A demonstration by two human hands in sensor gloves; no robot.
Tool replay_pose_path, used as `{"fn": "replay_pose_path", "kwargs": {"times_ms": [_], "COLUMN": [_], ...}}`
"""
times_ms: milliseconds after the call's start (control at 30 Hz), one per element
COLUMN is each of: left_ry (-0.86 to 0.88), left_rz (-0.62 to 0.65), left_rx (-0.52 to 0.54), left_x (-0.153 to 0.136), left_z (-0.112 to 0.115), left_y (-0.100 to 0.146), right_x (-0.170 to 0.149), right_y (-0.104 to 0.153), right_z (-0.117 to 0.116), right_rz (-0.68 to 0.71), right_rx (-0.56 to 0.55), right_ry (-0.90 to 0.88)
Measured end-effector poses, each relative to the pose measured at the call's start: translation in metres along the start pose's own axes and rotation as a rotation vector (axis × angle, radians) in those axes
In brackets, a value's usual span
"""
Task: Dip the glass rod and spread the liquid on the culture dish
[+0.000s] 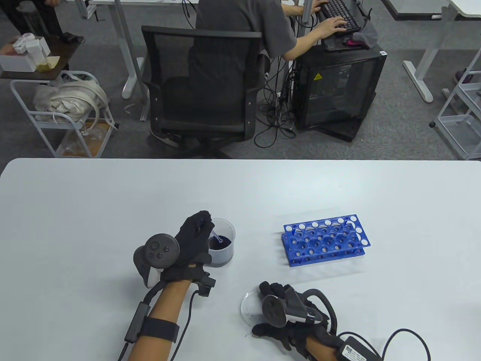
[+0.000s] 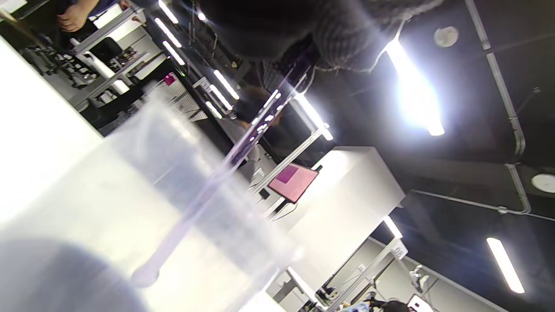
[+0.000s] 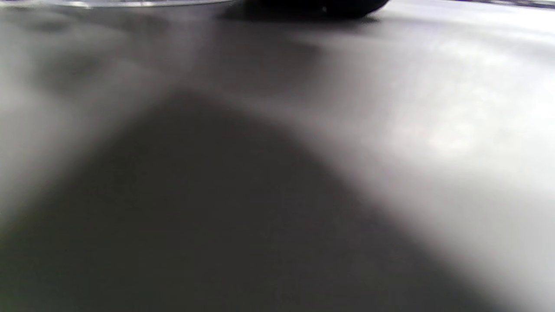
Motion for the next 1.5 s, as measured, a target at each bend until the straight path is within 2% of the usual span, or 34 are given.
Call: {"fn": "replay_pose_path", "kwargs": {"times_ms": [100,1033,1200,1400,1500], "left_ry": [0.005,0.032,0.039,0.122,0.117], "left_rz": [-0.015,-0.051,-0.061,-0.044,-0.059], "left_rx": [-0.023,-0.017,-0.011,0.047,0.039], "left_x": [-0.008,-0.019,-0.021,-0.012,-0.016], "left_z": [0.01,0.007,0.004,-0.013,-0.01], "left_y": [0.003,0.006,0.007,0.005,0.006], "right_x": [0.0,0.0,0.0,0.0,0.0], "right_y": [0.0,0.0,0.0,0.0,0.0], "right_z": [0.0,0.0,0.0,0.0,0.0], "right_rz": [0.0,0.0,0.001,0.001,0.001], "right_rx": [0.0,0.0,0.0,0.0,0.0], "right_ry": [-0.001,-0.001,-0.001,-0.001,0.0]}}
Point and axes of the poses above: the tracker on the back of each hand, its own x axis roughly to the thumb side, its own y axis roughly from the fingertips to the wrist, z = x × y, the point moved 2 cm from there along -y, roughly from the wrist to the fingertips, and after that the axes turned 7 degrees about -y, right-handed, at the moved point
